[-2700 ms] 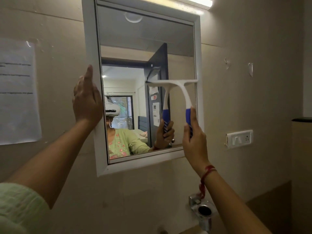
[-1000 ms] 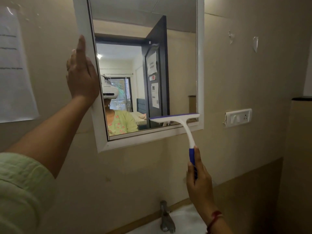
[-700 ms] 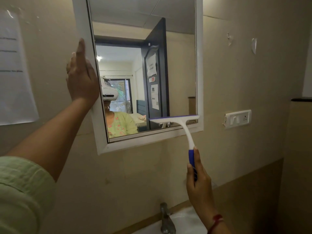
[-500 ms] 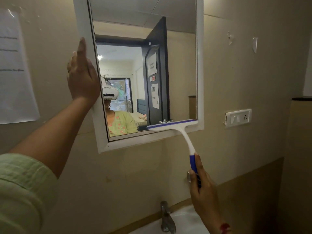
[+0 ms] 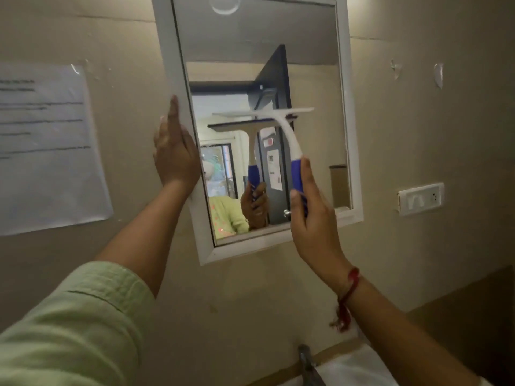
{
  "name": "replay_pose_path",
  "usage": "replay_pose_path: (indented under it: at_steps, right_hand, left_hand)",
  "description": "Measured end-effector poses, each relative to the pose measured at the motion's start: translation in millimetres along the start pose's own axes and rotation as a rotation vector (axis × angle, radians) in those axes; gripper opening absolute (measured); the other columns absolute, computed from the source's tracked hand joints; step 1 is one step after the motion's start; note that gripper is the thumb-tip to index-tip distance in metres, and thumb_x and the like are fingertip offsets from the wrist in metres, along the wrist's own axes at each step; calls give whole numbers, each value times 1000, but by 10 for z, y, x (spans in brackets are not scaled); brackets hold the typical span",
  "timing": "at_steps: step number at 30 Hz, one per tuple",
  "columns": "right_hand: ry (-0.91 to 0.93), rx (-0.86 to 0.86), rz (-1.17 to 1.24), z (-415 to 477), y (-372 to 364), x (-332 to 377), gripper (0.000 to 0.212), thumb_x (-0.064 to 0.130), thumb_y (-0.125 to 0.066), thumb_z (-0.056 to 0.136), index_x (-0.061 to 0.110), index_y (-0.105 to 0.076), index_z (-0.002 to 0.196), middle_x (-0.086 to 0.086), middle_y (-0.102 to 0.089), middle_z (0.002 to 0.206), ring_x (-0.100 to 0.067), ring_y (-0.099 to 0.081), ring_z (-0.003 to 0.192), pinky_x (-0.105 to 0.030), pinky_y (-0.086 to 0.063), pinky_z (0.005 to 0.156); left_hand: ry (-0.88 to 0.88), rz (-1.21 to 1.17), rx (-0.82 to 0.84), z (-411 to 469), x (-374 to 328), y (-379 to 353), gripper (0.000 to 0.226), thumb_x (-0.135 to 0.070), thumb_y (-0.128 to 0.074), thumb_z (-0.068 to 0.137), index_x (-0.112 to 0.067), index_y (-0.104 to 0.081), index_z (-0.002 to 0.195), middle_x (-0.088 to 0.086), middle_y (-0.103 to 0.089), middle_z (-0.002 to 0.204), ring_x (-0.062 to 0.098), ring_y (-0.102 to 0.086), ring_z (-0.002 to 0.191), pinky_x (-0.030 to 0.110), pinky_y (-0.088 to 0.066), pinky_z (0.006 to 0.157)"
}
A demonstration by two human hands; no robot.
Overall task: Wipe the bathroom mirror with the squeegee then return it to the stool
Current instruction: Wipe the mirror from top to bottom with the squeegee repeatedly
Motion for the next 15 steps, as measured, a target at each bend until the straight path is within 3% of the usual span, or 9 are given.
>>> replay_pose_path:
  at_steps: [4, 7, 10, 15]
  right_hand:
    - [68, -103, -41, 827, -160, 214, 54, 26, -33, 99, 33, -6, 145, 2, -45, 74, -3, -42, 56, -12, -33, 49]
    - [123, -152, -68, 1300, -228, 339, 54, 24, -33, 99, 27, -7, 146, 10, -38, 68, -4, -40, 54, -12, -39, 48]
    - [131, -172, -75, 1558, -327, 380, 53, 20, -35, 99, 23, -10, 146, 10, -37, 68, -3, -40, 51, -3, -38, 52]
    - [118, -160, -65, 1768, -530, 404, 54, 19, -33, 99, 22, -7, 147, -1, -46, 77, -3, -42, 50, 2, -35, 48]
  left_hand:
    - [-11, -4, 4, 8, 14, 26, 48, -20, -29, 97, -26, -22, 145, 13, -51, 131, 32, -45, 120, 51, -45, 92]
    - [6, -35, 22, -9, 10, 17, 48, -19, -31, 99, -28, -22, 144, 14, -50, 135, 34, -42, 126, 56, -43, 95]
    - [6, -33, 22, -14, 2, 21, 47, -17, -32, 99, -27, -23, 144, 12, -47, 139, 32, -38, 130, 54, -40, 100]
    - [9, -45, 22, -18, -3, 25, 47, -18, -31, 99, -26, -23, 145, 8, -44, 142, 27, -33, 135, 51, -38, 104]
Point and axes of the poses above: each hand's wrist, its own z-axis towards the middle knuckle, its own y-axis out of the back of the hand, x = y × z, the point moved 2 cm from there along z, towards the middle knuckle
